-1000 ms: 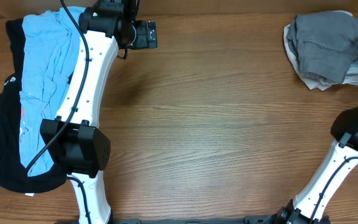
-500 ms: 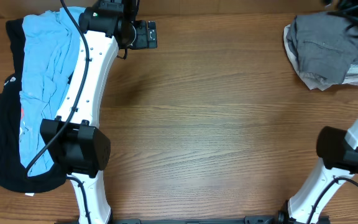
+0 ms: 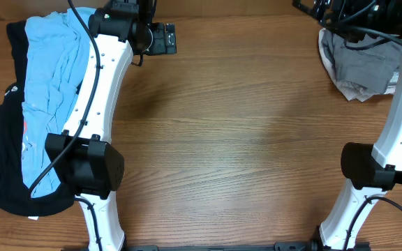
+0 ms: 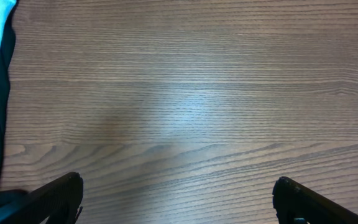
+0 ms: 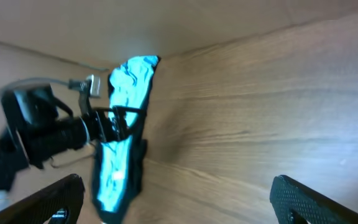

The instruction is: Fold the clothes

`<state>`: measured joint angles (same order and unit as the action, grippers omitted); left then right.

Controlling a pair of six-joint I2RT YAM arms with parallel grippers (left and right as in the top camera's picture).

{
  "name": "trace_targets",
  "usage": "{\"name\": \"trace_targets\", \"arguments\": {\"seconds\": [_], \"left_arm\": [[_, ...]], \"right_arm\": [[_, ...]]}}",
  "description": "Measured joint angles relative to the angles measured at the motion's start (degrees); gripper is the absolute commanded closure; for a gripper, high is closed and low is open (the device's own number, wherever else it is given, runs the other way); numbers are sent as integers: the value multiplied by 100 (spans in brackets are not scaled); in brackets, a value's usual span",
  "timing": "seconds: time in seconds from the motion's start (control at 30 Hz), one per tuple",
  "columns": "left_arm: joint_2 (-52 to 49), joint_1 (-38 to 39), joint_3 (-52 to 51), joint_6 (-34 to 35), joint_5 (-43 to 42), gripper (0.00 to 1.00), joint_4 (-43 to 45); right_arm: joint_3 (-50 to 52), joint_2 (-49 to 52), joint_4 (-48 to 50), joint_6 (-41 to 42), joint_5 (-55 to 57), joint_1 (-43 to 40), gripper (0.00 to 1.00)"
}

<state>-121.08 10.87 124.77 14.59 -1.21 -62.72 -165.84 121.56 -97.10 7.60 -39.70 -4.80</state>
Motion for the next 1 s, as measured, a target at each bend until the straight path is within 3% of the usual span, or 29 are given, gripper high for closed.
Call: {"name": "trace_targets", "arguments": {"seconds": [0.2,0.43,0.6,1.0], "left_arm": [[0,0,0,0,2,0,0],[0,2,0,0,0,0,0],[0,0,0,0,0,0,0],[0,0,0,0,2,0,4]], "right_arm": [[2,0,122,-1152,122,7,0],[92,-164,723,-1423,1051,372,0],[756,-914,1355,-1495,1661,767,0],[6065,-4019,4778,-1510,1976,826,0]]}}
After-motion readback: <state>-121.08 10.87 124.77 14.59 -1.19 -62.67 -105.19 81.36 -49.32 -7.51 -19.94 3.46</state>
